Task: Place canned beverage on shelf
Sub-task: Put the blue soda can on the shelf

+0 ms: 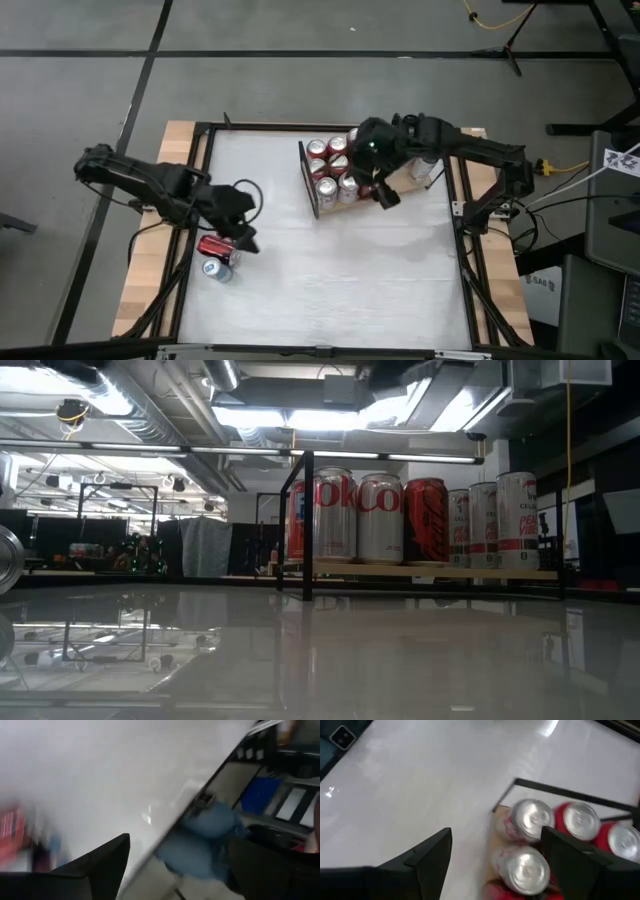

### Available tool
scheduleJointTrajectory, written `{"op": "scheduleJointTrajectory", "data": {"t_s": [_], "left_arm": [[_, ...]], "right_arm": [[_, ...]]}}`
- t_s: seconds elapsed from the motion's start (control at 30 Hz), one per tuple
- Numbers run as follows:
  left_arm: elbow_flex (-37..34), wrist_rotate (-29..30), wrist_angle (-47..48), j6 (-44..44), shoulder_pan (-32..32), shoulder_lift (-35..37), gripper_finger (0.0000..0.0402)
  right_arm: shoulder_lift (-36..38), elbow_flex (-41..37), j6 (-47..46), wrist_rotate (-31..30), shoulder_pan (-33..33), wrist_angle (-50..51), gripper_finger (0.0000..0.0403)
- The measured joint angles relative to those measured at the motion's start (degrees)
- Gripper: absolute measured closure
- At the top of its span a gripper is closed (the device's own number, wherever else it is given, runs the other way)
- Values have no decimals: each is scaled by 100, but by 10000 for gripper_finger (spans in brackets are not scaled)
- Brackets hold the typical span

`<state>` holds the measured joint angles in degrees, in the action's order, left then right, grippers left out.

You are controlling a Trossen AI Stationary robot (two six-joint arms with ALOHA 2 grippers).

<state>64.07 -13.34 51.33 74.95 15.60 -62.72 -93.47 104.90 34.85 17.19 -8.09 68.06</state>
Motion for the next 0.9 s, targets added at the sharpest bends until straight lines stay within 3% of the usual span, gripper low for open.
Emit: {"op": "scheduleJointTrajectory", "data": {"t_s": [0.13,0.23,0.6,0.9], "left_arm": [[-2,-610,699,1338,258,215,83],[-4,-740,1170,2111,527,282,83],[-11,-40,1734,4432,1716,-158,83],[-13,122,1729,5387,2316,-928,83]], "right_arm": [[-105,0,-5,0,263,-188,109],[-145,-1,-7,-4,418,-284,109],[-324,0,-9,-328,666,-378,109],[-335,0,-9,-411,659,-385,109]]}}
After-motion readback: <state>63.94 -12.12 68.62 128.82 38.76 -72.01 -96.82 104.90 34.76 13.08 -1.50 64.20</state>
